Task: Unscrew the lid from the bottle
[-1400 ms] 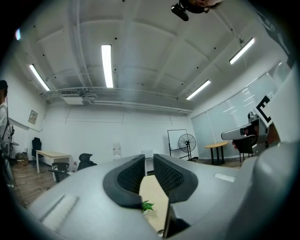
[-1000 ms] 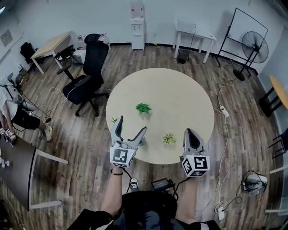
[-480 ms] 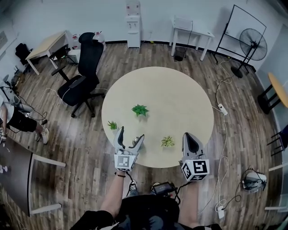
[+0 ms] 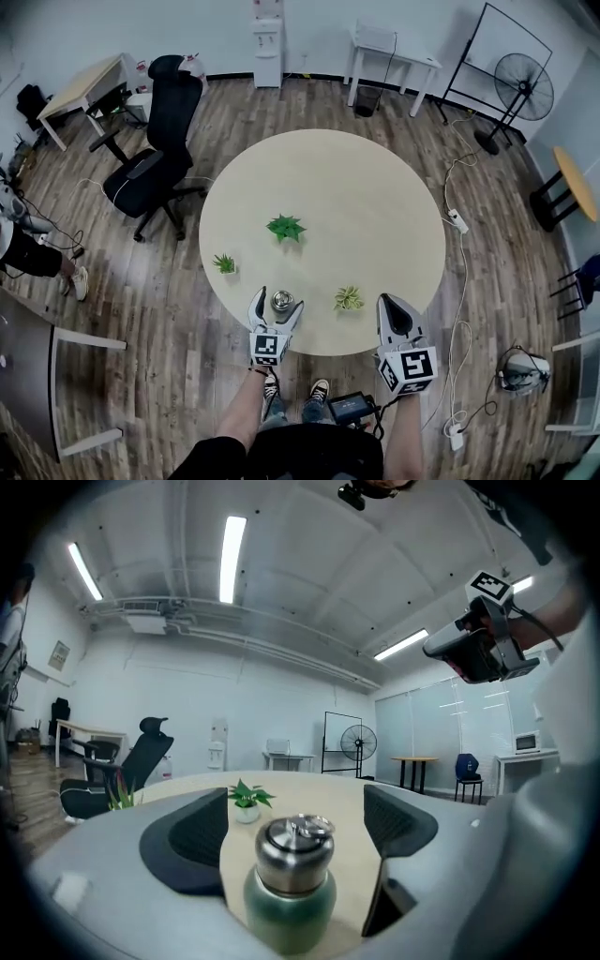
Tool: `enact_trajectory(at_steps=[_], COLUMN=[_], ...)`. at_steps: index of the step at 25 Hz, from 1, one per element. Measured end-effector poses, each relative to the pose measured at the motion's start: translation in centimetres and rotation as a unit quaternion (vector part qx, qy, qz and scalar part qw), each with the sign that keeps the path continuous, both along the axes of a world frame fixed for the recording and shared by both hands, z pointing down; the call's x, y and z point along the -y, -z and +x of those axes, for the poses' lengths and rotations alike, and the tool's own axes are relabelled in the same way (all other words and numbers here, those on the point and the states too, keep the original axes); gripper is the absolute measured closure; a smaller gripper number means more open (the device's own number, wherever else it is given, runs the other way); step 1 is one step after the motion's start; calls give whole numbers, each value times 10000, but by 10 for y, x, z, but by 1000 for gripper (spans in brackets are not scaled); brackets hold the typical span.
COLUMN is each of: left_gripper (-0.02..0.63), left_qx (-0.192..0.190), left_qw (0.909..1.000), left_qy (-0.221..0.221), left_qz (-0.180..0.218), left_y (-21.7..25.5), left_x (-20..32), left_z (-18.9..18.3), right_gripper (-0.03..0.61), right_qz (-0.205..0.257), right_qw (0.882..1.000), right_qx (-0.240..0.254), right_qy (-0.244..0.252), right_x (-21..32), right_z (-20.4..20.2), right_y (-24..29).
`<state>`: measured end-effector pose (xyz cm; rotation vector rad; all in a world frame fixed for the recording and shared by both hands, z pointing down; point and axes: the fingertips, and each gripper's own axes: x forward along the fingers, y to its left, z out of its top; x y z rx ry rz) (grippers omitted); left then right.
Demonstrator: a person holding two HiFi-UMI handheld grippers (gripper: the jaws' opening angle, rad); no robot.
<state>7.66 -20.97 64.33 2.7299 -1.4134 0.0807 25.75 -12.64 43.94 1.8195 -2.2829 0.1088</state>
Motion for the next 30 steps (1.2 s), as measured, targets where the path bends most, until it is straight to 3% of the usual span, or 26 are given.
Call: enact_trajectory(at_steps=[6, 11, 14, 21, 27, 28, 30], left_gripper=[158, 175, 238, 241, 241, 241, 241], left_qx=[325, 545, 605, 624, 614, 607, 567], left_qw=[9973, 9940, 9929, 9928, 9932, 9935, 9944], left_qy=[-36, 9, 130, 71, 10, -4, -45], left_qz=[-654, -952, -1016, -1019, -985, -963, -891], left_y=[-66, -91, -96, -96, -95, -94, -92], left_x=[-1, 3, 7, 6, 6, 6, 7], left_z=[6, 7, 3, 5, 6, 6, 8], right_gripper=[574, 574, 574, 574, 572, 533, 353], right_qz=[-113, -163, -206, -377, -710, -816, -1078], right_qw=[9998, 9997, 9996, 9983, 9933, 9906, 9823], right_qx=[-11, 20, 30, 110, 175, 136, -13], right_qy=[137, 174, 196, 431, 891, 1086, 1531], right_x=[4, 3, 2, 11, 33, 36, 41], right_z=[-9, -12, -14, -36, -84, -97, -121], right_y=[-5, -9, -13, -27, -51, -57, -69])
